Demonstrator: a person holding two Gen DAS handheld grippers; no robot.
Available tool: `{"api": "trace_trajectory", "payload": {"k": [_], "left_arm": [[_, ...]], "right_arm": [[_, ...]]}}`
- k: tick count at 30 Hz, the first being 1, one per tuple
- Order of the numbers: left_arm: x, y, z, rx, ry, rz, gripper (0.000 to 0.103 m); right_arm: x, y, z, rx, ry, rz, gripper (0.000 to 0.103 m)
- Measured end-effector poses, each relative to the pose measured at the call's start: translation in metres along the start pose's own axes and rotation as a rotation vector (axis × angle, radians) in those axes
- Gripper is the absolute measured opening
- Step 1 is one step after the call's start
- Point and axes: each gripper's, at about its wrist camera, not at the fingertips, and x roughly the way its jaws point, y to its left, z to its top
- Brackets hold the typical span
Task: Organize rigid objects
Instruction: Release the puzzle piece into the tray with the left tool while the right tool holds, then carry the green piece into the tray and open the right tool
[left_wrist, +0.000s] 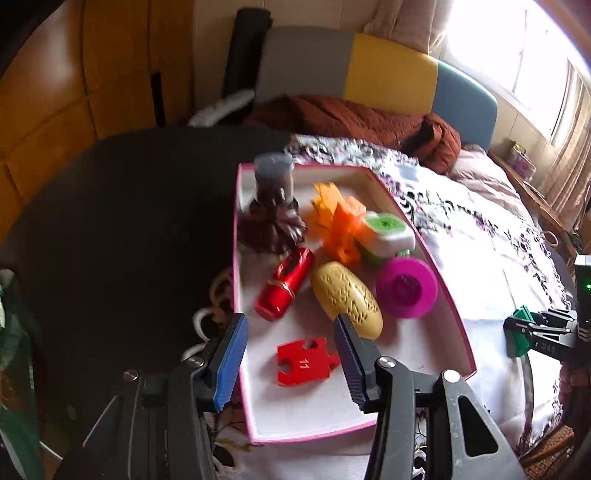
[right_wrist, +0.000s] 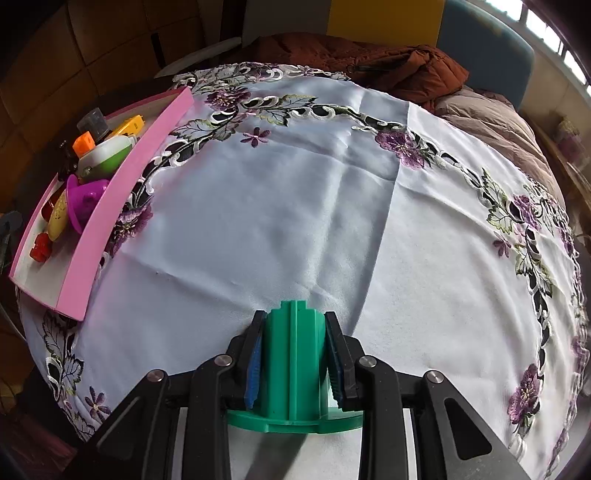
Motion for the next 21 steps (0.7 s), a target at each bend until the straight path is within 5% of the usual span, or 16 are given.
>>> {"api": "trace_trajectory", "payload": {"k": [21], "left_arm": [[-0.017,-0.002,0.0,0.01,-0.026,0.032,0.048]], "right_arm": [[-0.016,-0.016,0.005,0.094,-0.072,0.045,0.03]]}}
